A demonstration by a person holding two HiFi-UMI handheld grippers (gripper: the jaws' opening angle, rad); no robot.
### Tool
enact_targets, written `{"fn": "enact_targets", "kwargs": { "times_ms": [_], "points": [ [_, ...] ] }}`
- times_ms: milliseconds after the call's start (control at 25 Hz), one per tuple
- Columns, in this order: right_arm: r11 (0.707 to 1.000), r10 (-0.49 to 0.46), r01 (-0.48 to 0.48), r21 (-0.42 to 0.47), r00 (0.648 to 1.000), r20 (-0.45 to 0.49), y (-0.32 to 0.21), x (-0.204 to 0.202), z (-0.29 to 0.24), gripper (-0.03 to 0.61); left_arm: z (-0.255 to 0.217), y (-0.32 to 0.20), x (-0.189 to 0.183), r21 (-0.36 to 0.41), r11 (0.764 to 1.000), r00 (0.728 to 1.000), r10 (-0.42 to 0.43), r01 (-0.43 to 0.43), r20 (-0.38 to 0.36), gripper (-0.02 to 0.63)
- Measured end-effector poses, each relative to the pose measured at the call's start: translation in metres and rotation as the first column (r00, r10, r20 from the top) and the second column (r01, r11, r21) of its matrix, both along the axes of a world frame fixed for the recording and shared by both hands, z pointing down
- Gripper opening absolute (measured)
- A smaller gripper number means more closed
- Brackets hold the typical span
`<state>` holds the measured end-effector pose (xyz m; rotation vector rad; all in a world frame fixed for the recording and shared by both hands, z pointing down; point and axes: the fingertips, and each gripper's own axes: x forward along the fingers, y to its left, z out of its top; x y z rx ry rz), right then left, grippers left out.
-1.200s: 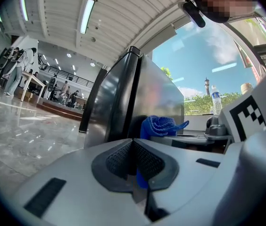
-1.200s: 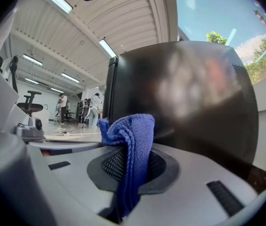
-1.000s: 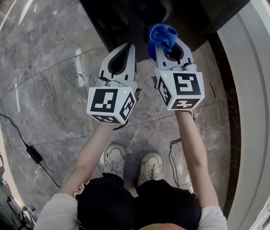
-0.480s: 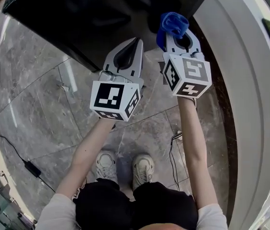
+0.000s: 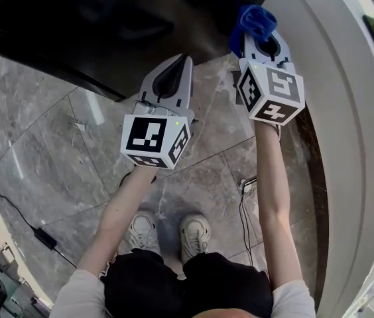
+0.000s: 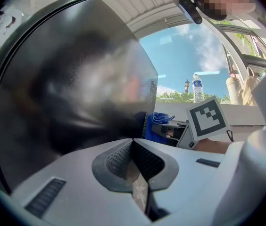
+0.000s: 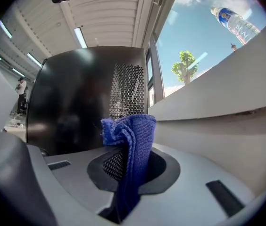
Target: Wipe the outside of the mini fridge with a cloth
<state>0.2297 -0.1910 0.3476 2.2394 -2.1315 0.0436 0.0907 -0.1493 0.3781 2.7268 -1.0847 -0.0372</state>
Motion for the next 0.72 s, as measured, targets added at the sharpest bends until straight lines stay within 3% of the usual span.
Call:
{"fn": "enact_targets", "kwargs": {
  "times_ms": [120,280,720],
  "points": [
    [1.0,0.001,-0.001,0.004,1.0,-0.001,0.0,0.004,0.0,0.052,0.003,-0.001,0.0,-0.004,1.0,1.0,-0.001,0.001,0.006,0.004],
    [0.999,0.04,-0.04,0.002,0.997,0.067,0.0,0.02,0.002,0.052,0.009,-0.002,-0.002,-0.023,1.0,1.0,-0.006,0.006,0.009,0.005],
    [0.996,0.087,-0.087,0.003,0.994,0.059,0.0,0.033,0.002,0.052,0.013,-0.005,-0.011,-0.032,0.999,1.0,-0.022,0.022,0.015,0.005]
  ]
}}
